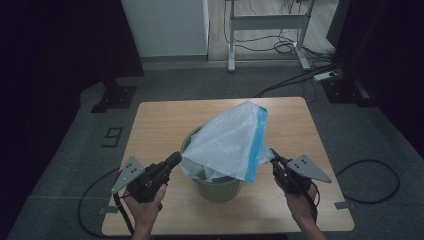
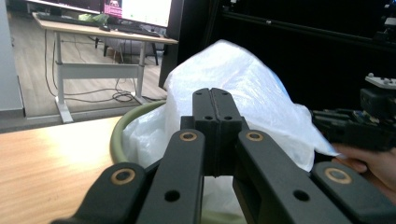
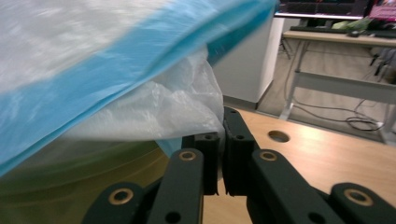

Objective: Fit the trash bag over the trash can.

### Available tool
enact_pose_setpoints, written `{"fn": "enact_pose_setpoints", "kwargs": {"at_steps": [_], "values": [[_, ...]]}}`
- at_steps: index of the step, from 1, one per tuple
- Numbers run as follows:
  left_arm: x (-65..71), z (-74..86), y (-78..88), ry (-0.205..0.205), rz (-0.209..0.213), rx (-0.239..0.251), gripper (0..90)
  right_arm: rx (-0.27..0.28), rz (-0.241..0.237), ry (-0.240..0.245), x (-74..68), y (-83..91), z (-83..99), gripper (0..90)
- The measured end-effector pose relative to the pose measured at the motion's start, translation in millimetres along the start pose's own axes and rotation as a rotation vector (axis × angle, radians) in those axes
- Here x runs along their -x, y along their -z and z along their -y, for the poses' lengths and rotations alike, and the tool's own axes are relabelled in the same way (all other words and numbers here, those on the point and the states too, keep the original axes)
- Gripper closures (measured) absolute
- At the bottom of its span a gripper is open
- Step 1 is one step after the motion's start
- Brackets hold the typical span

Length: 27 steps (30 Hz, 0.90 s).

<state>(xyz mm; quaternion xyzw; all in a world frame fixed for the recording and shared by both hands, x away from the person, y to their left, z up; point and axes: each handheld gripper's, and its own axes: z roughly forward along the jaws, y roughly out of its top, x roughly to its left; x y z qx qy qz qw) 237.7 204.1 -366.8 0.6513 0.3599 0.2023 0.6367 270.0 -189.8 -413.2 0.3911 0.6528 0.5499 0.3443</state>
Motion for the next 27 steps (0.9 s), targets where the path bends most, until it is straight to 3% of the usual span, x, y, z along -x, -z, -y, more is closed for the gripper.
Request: {"fn": "enact_pose_setpoints", "kwargs": {"at_steps": [7, 12, 16, 19, 22, 24, 27], "values": [[-13.5, 9.6, 12.8, 0.045, -0.006, -0.001, 90.0, -0.034, 0.078, 0.044, 19.9, -26.2, -10.6, 85.8], [-20.6, 21.7, 25.4, 0.078, -0.014, 0.003, 90.0, -0.060, 0.124, 0.005, 37.9, -46.7, -14.2, 82.3], [-26.8, 32.9, 33.9, 0.109, -0.007, -0.001, 90.0, -0.083, 0.122, -0.022, 44.0, -55.3, -7.6, 82.0], [-29.0, 39.6, 37.5, 0.119, -0.004, -0.006, 90.0, -0.092, 0.114, -0.019, 43.7, -54.9, -0.7, 78.3], [-29.1, 44.5, 39.7, 0.116, -0.001, -0.007, 90.0, -0.102, 0.113, -0.028, 44.3, -48.7, 5.3, 61.6], [-28.0, 45.6, 40.8, 0.110, -0.001, -0.006, 90.0, -0.099, 0.112, -0.032, 44.4, -38.9, 8.3, 50.8], [-28.0, 46.6, 41.5, 0.112, 0.001, -0.004, 90.0, -0.097, 0.105, -0.031, 44.6, -15.7, 14.8, 42.3]]}}
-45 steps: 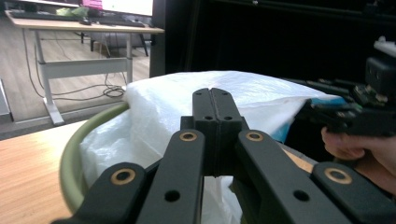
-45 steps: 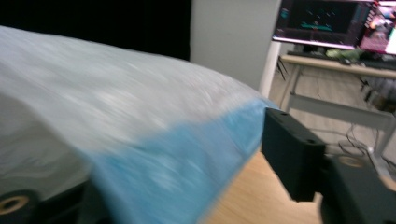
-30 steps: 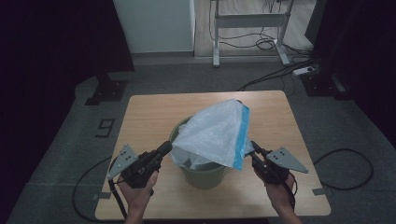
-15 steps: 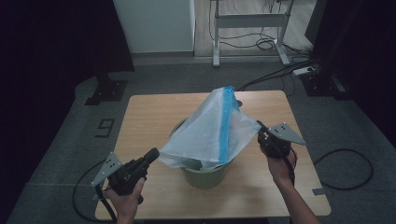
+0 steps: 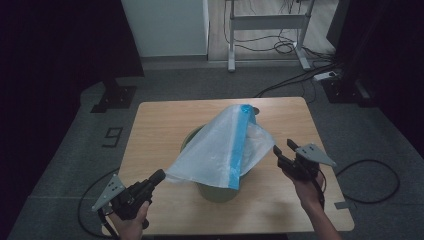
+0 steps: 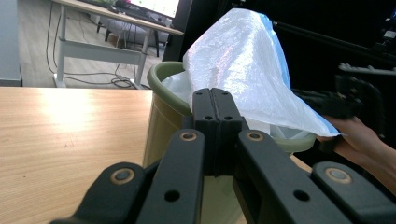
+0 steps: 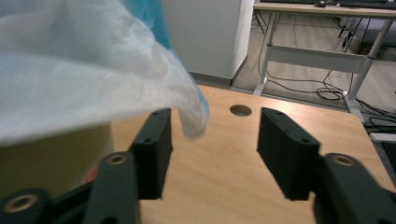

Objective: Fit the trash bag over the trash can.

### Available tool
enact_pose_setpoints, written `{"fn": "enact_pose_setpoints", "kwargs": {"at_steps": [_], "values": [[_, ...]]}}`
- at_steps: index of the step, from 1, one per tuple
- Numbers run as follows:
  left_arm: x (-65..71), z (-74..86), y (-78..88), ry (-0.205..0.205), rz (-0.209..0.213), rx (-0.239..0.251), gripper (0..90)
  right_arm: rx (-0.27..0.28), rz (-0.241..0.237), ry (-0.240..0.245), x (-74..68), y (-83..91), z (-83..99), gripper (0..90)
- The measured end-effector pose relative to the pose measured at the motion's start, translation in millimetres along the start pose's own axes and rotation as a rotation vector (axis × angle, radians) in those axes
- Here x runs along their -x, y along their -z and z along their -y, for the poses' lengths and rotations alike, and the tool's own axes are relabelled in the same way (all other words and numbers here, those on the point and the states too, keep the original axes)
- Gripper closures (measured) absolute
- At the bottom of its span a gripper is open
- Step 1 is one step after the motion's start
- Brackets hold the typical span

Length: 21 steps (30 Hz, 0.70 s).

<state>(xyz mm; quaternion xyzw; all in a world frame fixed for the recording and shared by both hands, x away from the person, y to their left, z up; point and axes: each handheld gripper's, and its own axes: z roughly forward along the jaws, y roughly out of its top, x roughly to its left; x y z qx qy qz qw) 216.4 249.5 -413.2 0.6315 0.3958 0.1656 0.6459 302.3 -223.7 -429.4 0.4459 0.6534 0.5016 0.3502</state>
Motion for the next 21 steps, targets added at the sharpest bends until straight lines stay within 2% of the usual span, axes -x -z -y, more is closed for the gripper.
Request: {"fn": "enact_pose_setpoints", "kwargs": {"at_steps": [2, 6, 9, 10, 15, 21], "values": [[-0.3, 0.0, -0.7, 0.001, -0.001, -0.002, 90.0, 0.004, 0.012, 0.008, 1.4, 13.6, 6.4, 38.9], [0.5, 1.2, -2.0, 0.005, 0.001, 0.001, 90.0, 0.036, -0.014, -0.010, 2.1, 36.9, 12.1, 36.5], [1.6, 3.2, -3.6, 0.003, -0.005, 0.000, 90.0, 0.064, -0.035, -0.007, -6.1, 47.0, 6.3, 34.5], [1.5, 3.8, -3.9, 0.002, -0.006, -0.002, 90.0, 0.078, -0.062, -0.009, -11.8, 49.4, 1.5, 34.2], [1.6, 6.3, -4.7, 0.000, -0.014, -0.003, 90.0, 0.121, -0.159, -0.011, -39.0, 43.6, -20.8, 32.8], [4.5, 10.4, -9.2, -0.008, -0.015, -0.016, 90.0, 0.112, -0.208, 0.003, -64.1, 19.9, -34.9, 31.9]]}}
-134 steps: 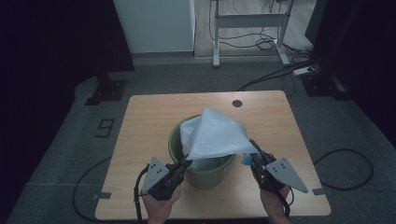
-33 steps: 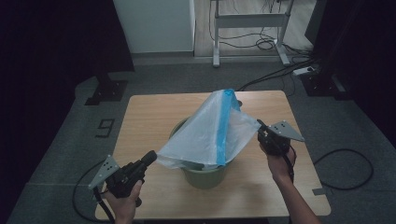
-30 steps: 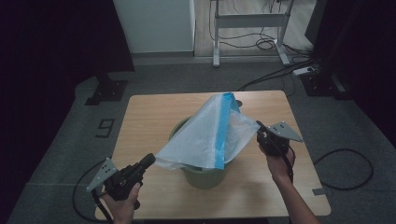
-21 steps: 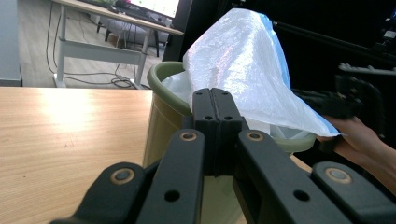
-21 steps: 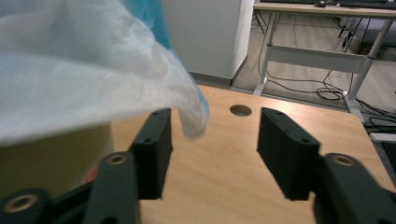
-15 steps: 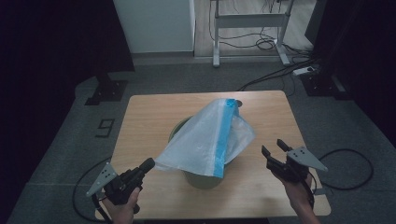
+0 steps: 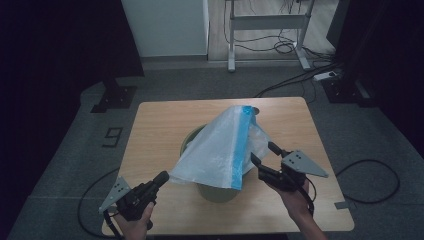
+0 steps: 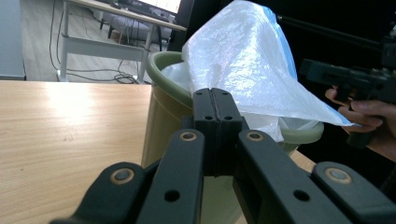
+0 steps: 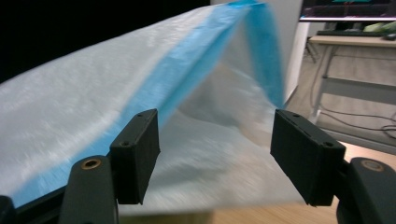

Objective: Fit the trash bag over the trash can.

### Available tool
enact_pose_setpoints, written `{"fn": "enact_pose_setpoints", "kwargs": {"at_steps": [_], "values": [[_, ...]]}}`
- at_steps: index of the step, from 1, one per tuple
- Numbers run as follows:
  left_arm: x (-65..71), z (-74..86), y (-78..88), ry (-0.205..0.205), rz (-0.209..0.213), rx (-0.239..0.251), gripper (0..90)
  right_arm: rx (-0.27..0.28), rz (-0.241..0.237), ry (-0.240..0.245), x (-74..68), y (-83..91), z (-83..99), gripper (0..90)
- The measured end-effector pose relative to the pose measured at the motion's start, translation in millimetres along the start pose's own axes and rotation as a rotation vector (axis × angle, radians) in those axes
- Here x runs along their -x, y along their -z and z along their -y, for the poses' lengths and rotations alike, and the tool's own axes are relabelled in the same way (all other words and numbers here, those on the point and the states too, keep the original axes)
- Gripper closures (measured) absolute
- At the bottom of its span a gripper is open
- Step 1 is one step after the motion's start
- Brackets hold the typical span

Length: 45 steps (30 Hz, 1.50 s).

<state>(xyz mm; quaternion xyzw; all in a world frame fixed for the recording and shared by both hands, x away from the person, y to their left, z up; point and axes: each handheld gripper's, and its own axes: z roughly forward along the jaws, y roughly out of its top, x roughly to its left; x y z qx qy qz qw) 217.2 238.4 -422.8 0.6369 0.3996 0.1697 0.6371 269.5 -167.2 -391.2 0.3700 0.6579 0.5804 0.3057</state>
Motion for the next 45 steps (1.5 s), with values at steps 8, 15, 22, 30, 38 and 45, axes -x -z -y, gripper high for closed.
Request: {"fn": "enact_pose_setpoints", "kwargs": {"at_steps": [8, 15, 22, 30, 38, 45], "values": [[6.3, 3.3, -7.0, -0.015, 0.005, -0.027, 90.0, -0.033, -0.056, -0.041, -11.8, -20.4, -1.0, 30.7], [5.0, 6.3, -7.5, -0.008, 0.006, -0.034, 90.0, -0.066, -0.078, -0.070, -13.6, -27.9, 1.8, 33.2], [6.4, 6.8, -9.2, -0.010, 0.013, -0.036, 90.0, -0.088, -0.107, -0.074, -16.9, -31.7, 3.0, 41.1], [5.4, 6.8, -8.4, -0.013, 0.018, -0.036, 89.9, -0.066, -0.130, -0.021, -23.9, -34.3, 2.3, 77.0], [5.9, -1.0, -6.1, -0.017, 0.039, -0.035, 73.4, -0.029, -0.102, 0.013, -24.2, -31.3, -0.4, 89.0], [8.1, -21.7, 3.2, -0.034, 0.023, 0.004, 53.9, -0.013, -0.073, 0.048, -18.7, -22.2, -7.1, 89.1]]}}
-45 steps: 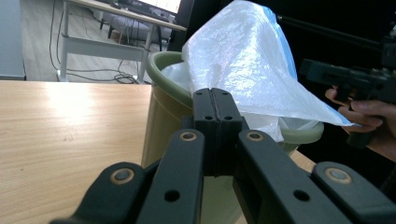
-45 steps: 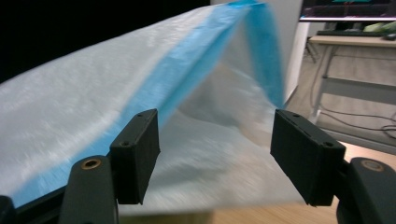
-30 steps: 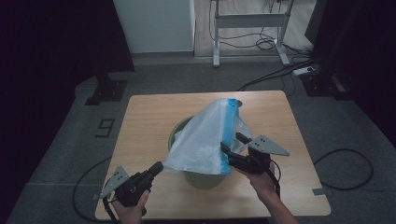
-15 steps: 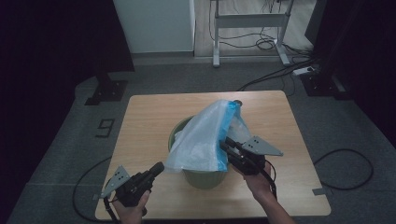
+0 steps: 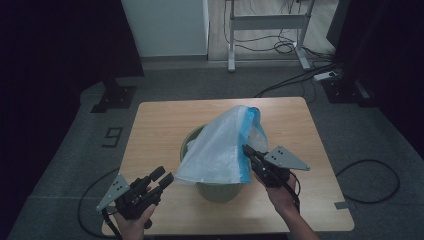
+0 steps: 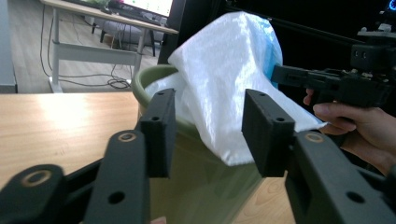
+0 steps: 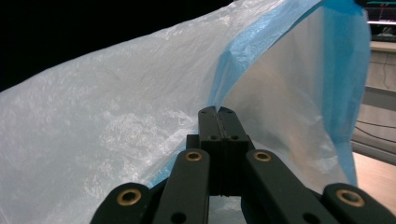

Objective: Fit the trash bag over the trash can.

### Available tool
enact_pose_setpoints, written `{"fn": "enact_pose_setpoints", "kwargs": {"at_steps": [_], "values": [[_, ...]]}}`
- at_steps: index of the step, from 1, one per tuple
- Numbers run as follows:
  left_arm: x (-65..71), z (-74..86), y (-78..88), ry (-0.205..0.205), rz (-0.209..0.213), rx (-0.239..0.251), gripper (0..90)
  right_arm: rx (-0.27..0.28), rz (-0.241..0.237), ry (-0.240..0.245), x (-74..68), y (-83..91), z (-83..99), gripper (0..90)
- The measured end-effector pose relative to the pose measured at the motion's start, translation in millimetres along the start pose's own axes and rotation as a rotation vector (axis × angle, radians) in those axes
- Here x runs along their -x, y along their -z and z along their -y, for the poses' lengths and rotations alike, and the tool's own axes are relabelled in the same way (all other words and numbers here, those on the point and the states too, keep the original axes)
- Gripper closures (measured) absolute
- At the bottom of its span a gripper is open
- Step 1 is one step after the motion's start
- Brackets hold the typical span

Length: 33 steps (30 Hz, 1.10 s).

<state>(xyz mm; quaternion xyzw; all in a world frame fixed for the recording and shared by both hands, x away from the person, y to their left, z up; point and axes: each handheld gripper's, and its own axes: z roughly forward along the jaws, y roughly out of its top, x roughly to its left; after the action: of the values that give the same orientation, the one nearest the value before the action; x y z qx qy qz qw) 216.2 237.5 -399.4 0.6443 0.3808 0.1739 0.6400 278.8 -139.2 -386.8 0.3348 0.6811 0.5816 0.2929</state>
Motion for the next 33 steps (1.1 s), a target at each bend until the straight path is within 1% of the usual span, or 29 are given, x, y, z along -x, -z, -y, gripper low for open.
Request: {"fn": "enact_pose_setpoints", "kwargs": {"at_steps": [4, 6, 8, 11, 13, 19, 24, 27, 28, 31, 33], "values": [[0.7, -13.0, -3.1, -0.030, -0.015, -0.013, 51.7, 0.007, 0.006, 0.009, 0.5, 2.1, -3.3, 89.1], [1.6, -21.0, -7.7, -0.042, -0.012, -0.027, 50.3, 0.014, 0.005, 0.019, -1.2, 2.5, -5.8, 89.1], [3.8, -29.0, -14.1, -0.059, -0.014, -0.043, 49.2, 0.021, 0.004, 0.032, -3.8, 2.2, -8.7, 89.1], [8.2, -40.0, -26.8, -0.083, 0.002, -0.064, 47.8, 0.031, -0.004, 0.057, -9.0, 1.2, -13.6, 89.1], [10.4, -44.0, -34.2, -0.096, 0.012, -0.077, 47.4, 0.034, -0.009, 0.065, -12.0, 0.7, -15.9, 89.1], [14.1, -51.5, -60.3, -0.101, 0.051, -0.117, 46.3, 0.036, -0.020, 0.080, -17.5, -2.0, -18.9, 89.1], [16.6, -55.8, -75.4, -0.115, 0.060, -0.144, 47.5, 0.034, -0.022, 0.077, -17.4, -3.2, -18.3, 89.1], [17.3, -56.6, -81.7, -0.123, 0.060, -0.158, 52.4, 0.034, -0.025, 0.077, -17.5, -3.5, -18.4, 89.1], [17.5, -56.6, -84.1, -0.130, 0.061, -0.165, 55.9, 0.034, -0.027, 0.078, -17.7, -3.6, -18.4, 89.1], [18.1, -55.7, -88.7, -0.146, 0.048, -0.181, 68.1, 0.037, -0.031, 0.078, -18.3, -3.2, -18.5, 89.1], [18.0, -55.2, -90.1, -0.140, 0.051, -0.187, 78.8, 0.037, -0.033, 0.078, -18.4, -3.0, -18.4, 89.1]]}}
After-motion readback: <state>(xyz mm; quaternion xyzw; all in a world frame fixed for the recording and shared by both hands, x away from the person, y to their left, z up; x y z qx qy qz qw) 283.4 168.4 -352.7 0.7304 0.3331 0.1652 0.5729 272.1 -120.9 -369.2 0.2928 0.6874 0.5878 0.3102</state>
